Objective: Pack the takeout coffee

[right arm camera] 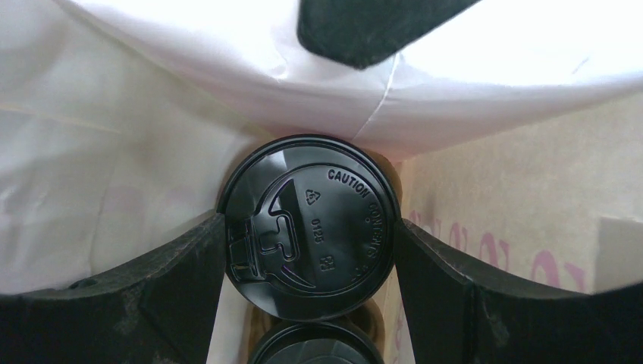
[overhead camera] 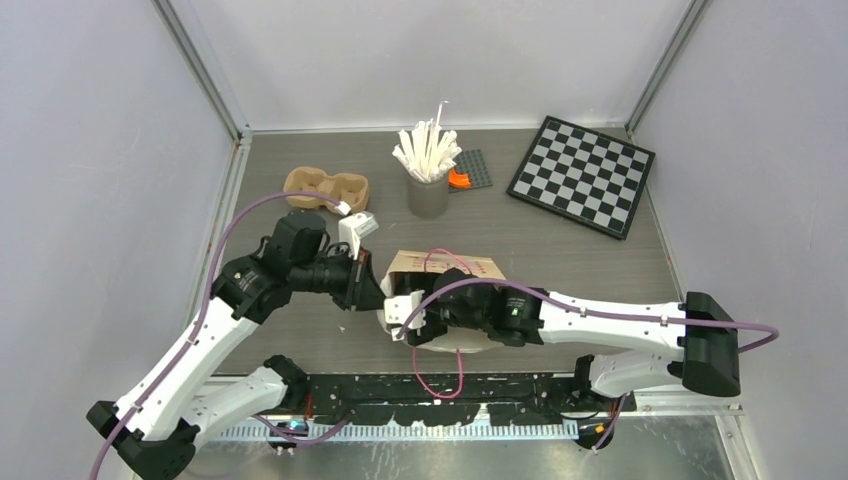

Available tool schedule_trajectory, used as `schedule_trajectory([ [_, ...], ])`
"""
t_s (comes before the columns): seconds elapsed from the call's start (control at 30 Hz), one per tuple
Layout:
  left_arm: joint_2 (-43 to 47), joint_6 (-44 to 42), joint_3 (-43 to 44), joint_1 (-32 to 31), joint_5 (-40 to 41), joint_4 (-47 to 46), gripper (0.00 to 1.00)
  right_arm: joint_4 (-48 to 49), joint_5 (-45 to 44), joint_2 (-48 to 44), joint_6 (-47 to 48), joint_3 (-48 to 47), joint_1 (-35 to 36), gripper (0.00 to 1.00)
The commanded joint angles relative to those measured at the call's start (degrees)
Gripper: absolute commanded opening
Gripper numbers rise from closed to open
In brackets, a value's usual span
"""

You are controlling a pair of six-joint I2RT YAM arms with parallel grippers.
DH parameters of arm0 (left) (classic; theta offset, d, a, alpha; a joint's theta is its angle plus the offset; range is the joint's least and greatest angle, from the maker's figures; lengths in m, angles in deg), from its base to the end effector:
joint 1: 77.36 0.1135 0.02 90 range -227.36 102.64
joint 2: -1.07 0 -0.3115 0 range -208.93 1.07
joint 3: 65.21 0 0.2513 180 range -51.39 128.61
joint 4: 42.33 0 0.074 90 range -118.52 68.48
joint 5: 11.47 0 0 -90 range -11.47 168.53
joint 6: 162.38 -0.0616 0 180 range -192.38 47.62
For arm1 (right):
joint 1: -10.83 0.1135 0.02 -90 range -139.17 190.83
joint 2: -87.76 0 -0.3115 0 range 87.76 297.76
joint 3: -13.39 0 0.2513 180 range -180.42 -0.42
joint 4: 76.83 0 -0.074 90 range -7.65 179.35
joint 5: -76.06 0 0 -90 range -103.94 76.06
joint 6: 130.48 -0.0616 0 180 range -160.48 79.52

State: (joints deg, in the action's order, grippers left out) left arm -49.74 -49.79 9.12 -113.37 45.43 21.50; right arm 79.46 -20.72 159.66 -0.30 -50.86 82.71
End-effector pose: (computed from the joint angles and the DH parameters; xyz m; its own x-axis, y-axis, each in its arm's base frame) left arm 0.1010 -0.1150 0.3740 -0.8017 0.1849 -0.5683 0.5647 0.5457 -0.6191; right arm 0.0964 0.2712 0.3058 0.4650 -0.6390 -0.6128 -0.8015 -0.0100 -0.5979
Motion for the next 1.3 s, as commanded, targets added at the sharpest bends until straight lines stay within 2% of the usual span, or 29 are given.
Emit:
schedule_trajectory([
  [0.0,2.1,-2.8,0.1,-0.2,-1.9,-0.7,0.05,3.9,0.8,0.0,0.2,-0.1,-0.4,0.62],
  [0.3,4.6,-2.2,-2.9,-0.1,-3.9,-1.6,0.01,5.0,0.8,0.5,0.0,1.9,-1.5,0.63],
  [0.37,5.2,-2.2,-3.7,-0.2,-4.7,-1.6,0.06,5.3,1.2,0.8,-0.5,2.1,-1.7,0.63],
  [0.57,6.9,-1.3,-3.9,-0.1,-2.6,-0.3,0.33,5.4,2.6,1.5,-1.3,2.5,-1.7,0.63],
  [0.7,6.5,-1.4,-3.6,-0.2,-2.5,0.6,0.36,5.7,2.3,2.5,-1.1,2.5,-1.7,0.63],
  [0.77,6.3,-1.3,-3.6,-0.2,-2.7,0.6,0.35,5.8,2.0,2.9,-1.5,2.4,-1.7,0.63],
  [1.03,5.6,-1.2,-3.2,-0.1,-2.8,0.5,0.10,5.3,-1.9,4.2,-1.6,1.8,-1.7,0.63],
  [1.27,6.0,-1.1,-3.9,-0.1,-2.6,0.1,0.06,1.4,-2.4,2.8,-1.6,-0.7,-1.7,0.63],
])
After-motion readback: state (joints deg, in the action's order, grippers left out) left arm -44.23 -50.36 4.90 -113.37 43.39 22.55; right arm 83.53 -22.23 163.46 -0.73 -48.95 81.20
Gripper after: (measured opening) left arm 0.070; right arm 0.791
